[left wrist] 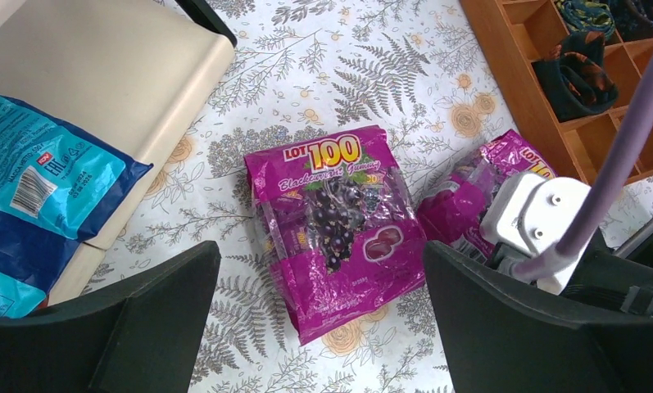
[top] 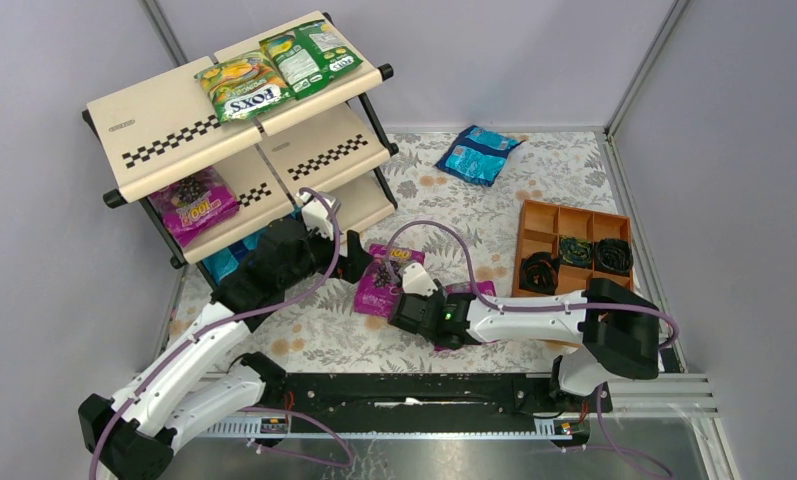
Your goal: Place and organize the candy bags onto the shelf
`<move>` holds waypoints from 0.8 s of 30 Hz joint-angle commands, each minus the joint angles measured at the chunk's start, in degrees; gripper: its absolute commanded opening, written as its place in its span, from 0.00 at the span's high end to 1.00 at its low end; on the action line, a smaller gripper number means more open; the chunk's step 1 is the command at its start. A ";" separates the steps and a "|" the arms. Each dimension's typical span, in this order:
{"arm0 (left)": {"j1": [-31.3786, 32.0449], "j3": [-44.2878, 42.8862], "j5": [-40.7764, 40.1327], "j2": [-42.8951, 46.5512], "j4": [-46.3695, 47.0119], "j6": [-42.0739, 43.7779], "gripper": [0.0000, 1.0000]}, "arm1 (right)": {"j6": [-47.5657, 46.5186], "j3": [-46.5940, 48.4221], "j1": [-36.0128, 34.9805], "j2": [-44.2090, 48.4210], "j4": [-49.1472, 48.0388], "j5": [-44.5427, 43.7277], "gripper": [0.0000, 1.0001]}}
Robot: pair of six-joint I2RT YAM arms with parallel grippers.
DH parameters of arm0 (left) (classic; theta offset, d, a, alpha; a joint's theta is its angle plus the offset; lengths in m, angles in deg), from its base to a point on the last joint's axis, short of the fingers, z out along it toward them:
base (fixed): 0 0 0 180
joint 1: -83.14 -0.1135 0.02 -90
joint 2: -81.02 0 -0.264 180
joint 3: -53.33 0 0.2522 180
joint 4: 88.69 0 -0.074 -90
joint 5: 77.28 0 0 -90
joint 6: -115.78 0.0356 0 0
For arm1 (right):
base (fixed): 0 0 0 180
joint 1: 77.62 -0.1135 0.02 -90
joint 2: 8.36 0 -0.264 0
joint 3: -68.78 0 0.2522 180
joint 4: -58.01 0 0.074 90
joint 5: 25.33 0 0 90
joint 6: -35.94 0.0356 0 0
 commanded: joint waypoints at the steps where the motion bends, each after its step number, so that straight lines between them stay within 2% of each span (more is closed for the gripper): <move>1: 0.12 -0.40 -1.39 1.20 1.47 0.51 0.01 | -14.35 -2.61 -0.10 0.59 -10.82 -4.78 0.50; 5: 0.12 -0.18 -1.50 1.74 1.19 0.47 0.01 | -20.55 -2.73 -0.10 1.68 -13.10 -4.15 0.43; 9: 0.15 -0.04 -1.75 1.97 1.20 0.46 0.01 | -16.96 -1.68 -0.41 6.66 -9.66 1.56 0.19; 12: 0.08 -0.04 -1.83 1.73 1.12 0.47 0.01 | -7.14 1.43 -1.53 11.51 -2.43 4.80 0.11; 17: 0.10 -0.22 -1.36 0.67 1.15 0.25 0.01 | 17.27 0.39 -1.53 21.80 8.66 8.67 0.00; 21: 0.13 -0.48 -0.73 -0.08 1.18 0.35 0.01 | 32.30 -7.69 -1.51 29.68 13.34 5.39 0.00; 24: 0.12 -0.66 -0.78 -0.16 1.17 0.72 0.01 | 45.27 -10.81 -1.52 32.13 20.44 0.18 0.00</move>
